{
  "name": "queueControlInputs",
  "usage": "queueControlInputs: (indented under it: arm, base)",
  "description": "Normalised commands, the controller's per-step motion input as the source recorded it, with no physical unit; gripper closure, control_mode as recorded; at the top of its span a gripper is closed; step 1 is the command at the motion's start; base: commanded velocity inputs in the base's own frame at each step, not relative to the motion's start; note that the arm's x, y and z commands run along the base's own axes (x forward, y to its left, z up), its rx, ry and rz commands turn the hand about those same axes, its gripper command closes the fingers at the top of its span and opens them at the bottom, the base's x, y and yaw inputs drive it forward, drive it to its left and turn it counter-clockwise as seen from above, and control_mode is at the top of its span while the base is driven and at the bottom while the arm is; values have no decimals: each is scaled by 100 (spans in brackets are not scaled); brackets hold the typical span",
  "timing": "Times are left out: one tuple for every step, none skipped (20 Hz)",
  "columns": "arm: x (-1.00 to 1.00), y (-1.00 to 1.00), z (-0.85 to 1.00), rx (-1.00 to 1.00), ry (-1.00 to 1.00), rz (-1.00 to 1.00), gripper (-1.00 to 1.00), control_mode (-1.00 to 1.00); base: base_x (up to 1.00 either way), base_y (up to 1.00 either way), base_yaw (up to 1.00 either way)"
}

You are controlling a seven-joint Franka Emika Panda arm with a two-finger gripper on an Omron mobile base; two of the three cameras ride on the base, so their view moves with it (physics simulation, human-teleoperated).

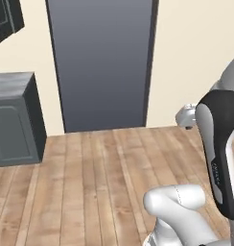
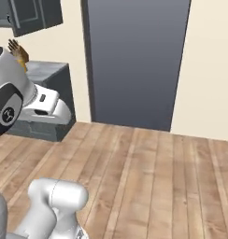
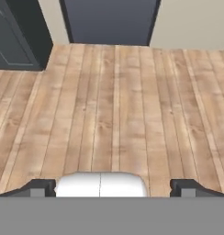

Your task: There is a tray on the dining counter. Grab the cup, mug, and pitcher and place them on the tray. The pitcher may be placed next to the tray if it cannot fit the tray.

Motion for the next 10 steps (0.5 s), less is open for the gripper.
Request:
queueControlInputs:
  arm:
    - [0, 0, 0, 0, 0, 0, -100, 100]
    - [0, 0, 0, 0, 0, 0, -100, 100]
    - [0, 0, 0, 0, 0, 0, -100, 100]
    - [0, 0, 0, 0, 0, 0, -100, 100]
    - [0, 0, 0, 0, 0, 0, -100, 100]
    - [0, 0, 0, 0, 0, 0, -100, 100]
    - [0, 0, 0, 0, 0, 0, -100, 100]
    - [0, 0, 0, 0, 0, 0, -100, 100]
    - [0, 0, 0, 0, 0, 0, -100, 100]
    - [0, 0, 0, 0, 0, 0, -100, 100]
  base:
    - [91, 70, 50]
    - [87, 55, 56]
    - [82, 49, 61]
    - [81, 42, 63]
    - [77, 38, 66]
    - [75, 36, 67]
    - [75, 36, 67]
    - [74, 36, 67]
    - [75, 36, 67]
    - [75, 36, 66]
